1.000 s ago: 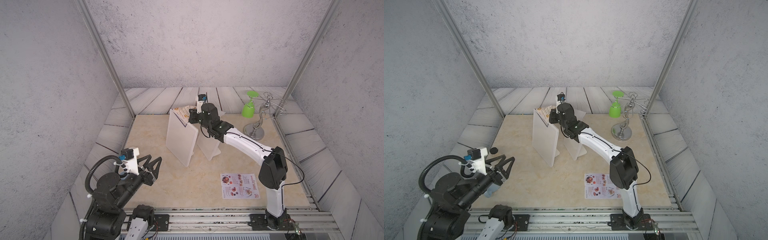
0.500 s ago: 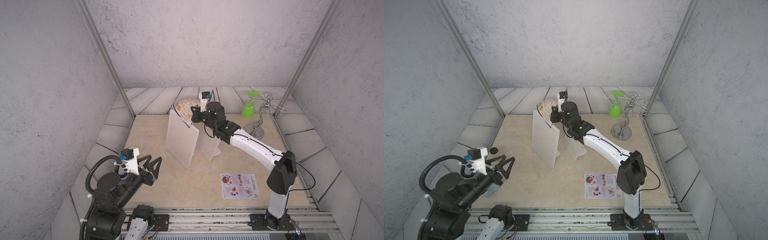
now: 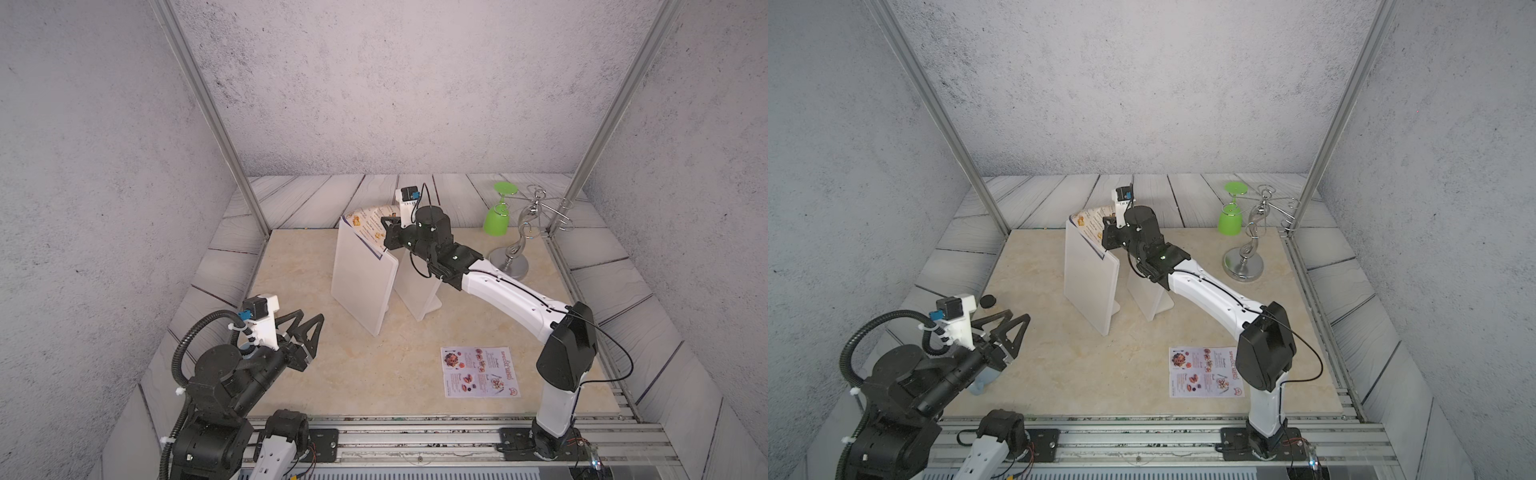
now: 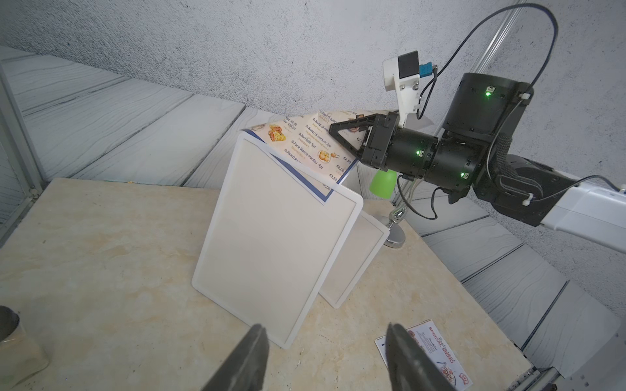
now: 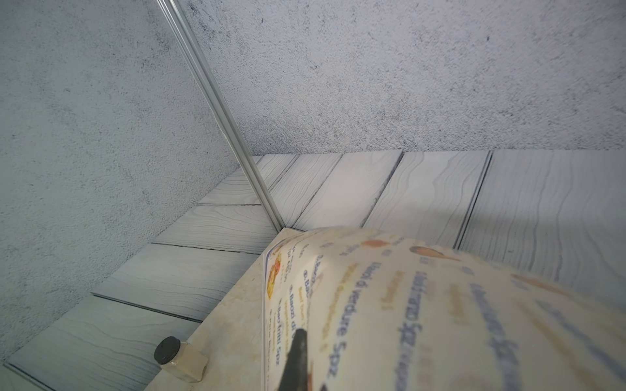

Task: Insert the menus into the narrow rack
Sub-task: Insert the menu into the narrow rack.

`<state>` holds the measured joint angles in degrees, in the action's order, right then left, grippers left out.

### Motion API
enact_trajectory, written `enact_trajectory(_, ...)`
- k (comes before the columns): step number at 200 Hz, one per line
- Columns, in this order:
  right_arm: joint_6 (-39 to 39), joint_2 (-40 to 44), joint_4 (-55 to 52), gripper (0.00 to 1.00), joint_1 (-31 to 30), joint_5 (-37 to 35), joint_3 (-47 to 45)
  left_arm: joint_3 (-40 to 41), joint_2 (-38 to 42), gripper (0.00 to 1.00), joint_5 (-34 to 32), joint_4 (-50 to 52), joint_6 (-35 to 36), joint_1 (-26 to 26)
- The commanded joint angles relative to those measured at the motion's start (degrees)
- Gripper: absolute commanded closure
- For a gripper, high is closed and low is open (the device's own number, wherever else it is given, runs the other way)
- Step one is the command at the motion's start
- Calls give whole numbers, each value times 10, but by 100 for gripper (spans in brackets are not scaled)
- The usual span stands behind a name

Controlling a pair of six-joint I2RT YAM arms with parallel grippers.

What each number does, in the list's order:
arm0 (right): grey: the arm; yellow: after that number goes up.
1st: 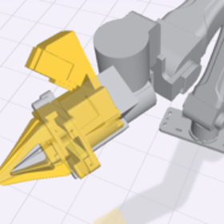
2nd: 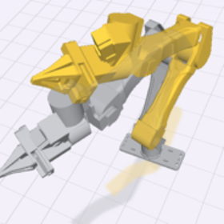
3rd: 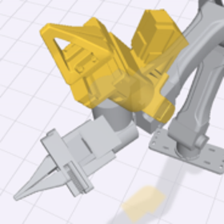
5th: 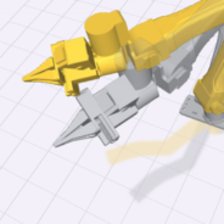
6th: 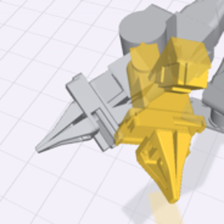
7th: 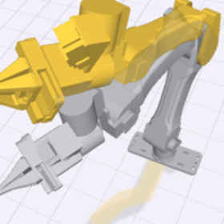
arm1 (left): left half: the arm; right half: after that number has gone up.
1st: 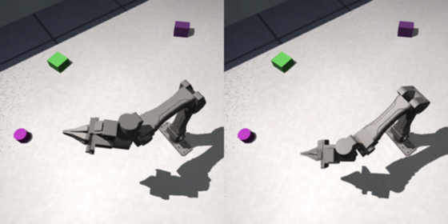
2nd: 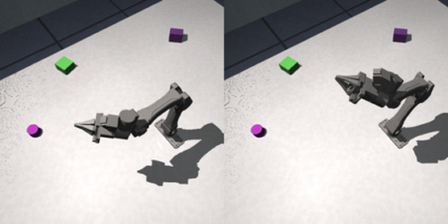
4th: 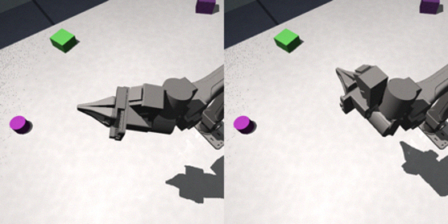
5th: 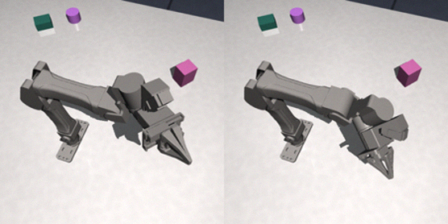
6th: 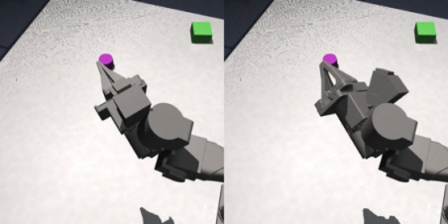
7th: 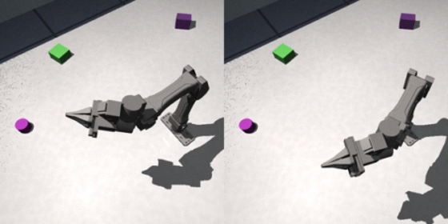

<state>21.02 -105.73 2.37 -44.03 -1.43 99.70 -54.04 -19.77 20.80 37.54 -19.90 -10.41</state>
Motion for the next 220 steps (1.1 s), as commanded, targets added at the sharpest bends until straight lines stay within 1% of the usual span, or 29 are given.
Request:
enact_trajectory(1,-16,48,12,100,0,18,-14,5,2,41,6,-6,-2,-2)
enact_trajectory(95,-45,84,12,100,0,40,-50,3,0,41,6,-6,-2,-2)
enact_trajectory(143,-59,90,-12,100,0,54,-47,4,0,41,6,-7,-4,-2)
enact_trajectory(220,-69,99,-26,100,0,57,-56,5,3,41,5,-4,-5,-2)
